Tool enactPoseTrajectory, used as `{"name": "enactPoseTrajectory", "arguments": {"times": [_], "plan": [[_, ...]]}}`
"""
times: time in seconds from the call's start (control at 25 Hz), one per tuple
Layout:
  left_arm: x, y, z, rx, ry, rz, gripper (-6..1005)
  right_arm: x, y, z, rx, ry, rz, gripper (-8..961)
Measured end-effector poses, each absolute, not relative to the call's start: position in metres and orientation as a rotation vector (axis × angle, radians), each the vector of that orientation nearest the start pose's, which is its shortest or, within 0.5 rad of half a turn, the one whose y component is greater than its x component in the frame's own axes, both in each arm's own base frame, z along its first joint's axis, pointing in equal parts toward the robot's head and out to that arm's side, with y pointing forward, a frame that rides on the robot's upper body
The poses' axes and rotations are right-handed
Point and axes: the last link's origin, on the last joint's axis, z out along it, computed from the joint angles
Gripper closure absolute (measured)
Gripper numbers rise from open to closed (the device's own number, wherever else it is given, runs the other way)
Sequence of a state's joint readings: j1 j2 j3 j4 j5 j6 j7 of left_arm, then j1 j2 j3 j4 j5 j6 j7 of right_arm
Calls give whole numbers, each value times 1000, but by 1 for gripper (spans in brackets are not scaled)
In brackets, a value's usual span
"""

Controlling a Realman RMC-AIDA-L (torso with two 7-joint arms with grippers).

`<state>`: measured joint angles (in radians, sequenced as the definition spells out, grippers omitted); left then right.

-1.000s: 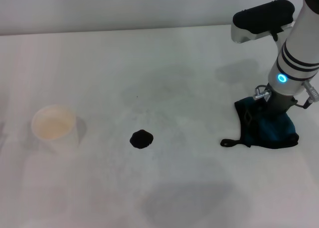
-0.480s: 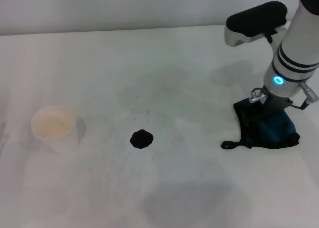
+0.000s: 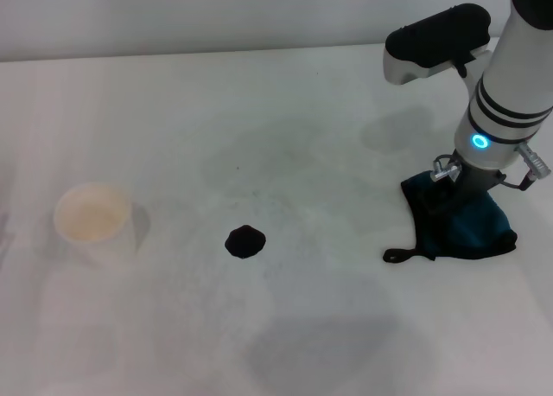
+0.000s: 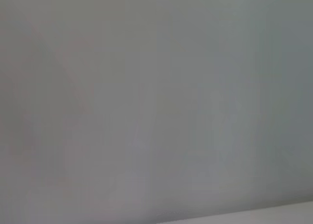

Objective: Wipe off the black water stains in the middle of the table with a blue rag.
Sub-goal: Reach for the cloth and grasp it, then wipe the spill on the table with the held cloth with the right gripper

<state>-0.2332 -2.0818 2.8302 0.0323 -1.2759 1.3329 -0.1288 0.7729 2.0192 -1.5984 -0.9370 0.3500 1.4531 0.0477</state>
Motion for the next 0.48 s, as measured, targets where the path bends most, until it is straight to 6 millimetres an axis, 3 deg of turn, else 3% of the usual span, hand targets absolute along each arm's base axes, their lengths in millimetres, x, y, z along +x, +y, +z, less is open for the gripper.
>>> {"name": "enactPoseTrajectory", "arguments": {"times": [0.08,0.48], "plan": [[-387,239,-7,-1616,-528,-520,127,237,371,-24,-1980,1423,-847,873],[-387,241,-6,-1617,-522,-520,126,231,370,-31,-2019,1393,-857,884]]}}
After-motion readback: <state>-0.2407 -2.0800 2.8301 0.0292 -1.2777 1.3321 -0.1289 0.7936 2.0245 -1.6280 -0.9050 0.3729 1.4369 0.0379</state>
